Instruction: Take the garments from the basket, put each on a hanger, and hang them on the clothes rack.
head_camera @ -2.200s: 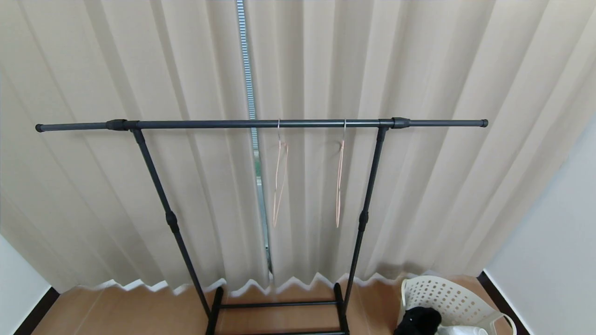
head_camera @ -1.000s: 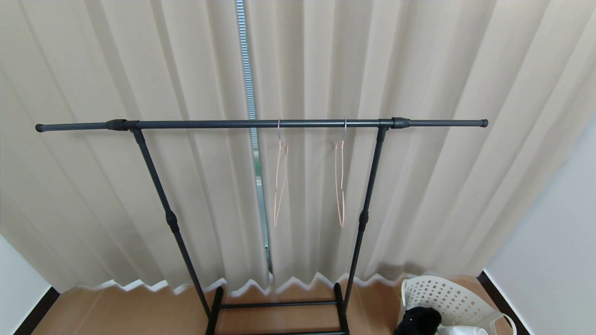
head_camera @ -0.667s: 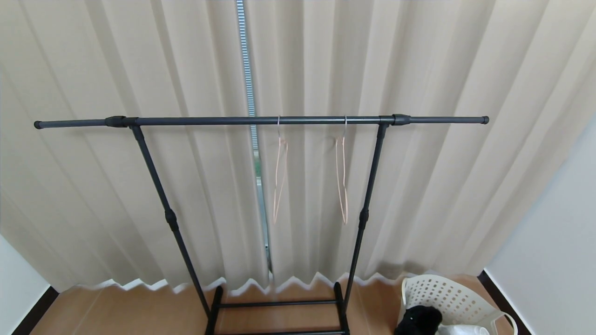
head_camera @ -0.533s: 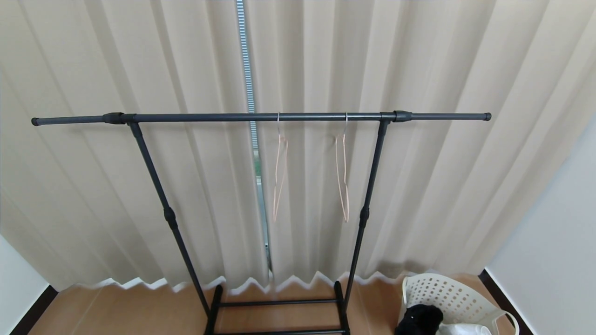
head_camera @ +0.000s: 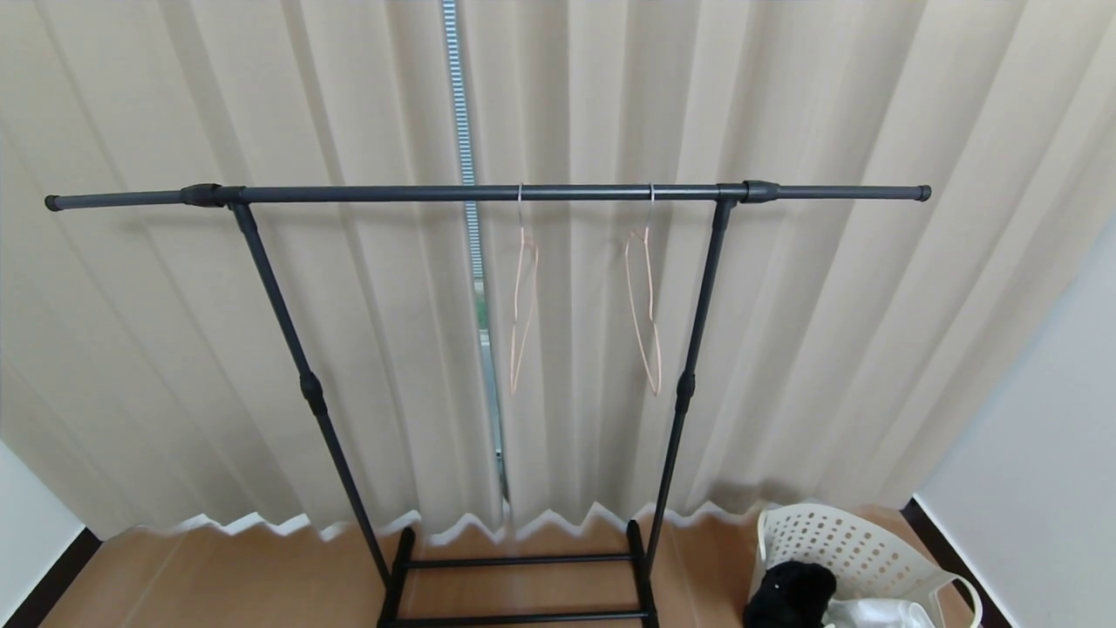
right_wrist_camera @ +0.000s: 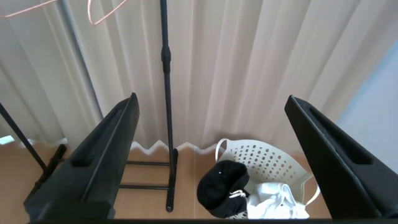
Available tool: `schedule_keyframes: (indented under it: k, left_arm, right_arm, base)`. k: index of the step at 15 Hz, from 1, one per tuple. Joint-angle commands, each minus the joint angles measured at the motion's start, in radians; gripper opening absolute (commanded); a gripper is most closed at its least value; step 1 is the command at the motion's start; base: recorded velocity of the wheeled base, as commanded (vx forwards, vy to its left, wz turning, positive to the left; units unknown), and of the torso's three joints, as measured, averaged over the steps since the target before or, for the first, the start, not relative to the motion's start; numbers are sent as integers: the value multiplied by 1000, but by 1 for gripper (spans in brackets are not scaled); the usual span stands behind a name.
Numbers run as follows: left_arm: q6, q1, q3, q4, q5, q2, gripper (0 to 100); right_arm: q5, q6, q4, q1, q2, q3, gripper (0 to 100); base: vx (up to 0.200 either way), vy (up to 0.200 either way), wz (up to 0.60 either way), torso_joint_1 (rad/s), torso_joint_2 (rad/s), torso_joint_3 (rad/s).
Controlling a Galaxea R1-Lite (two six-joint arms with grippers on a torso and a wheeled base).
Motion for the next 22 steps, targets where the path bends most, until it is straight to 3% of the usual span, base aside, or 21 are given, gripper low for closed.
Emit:
schedule_keyframes:
  k: [1, 16, 20, 22]
  left_arm:
    - [0, 0, 0, 0, 0, 1, 100]
    - [-8, 0, 0, 0, 3, 1, 100]
    - [-6, -2, 0, 0, 3, 1, 100]
    - [-6, 0, 0, 0, 3, 1, 100]
  right_arm:
    - [0, 0, 0, 1, 1, 0, 100]
    - [0, 2, 0, 1, 1, 0, 100]
    - [0, 0, 0, 1, 1, 0, 100]
    - [0, 2, 0, 1, 1, 0, 100]
  base:
    - [0, 0, 0, -154, 354, 203]
    - [0, 0, 0, -189, 474, 279]
    - [0, 0, 0, -60, 161, 96]
    - [0, 0, -600, 0, 24, 17]
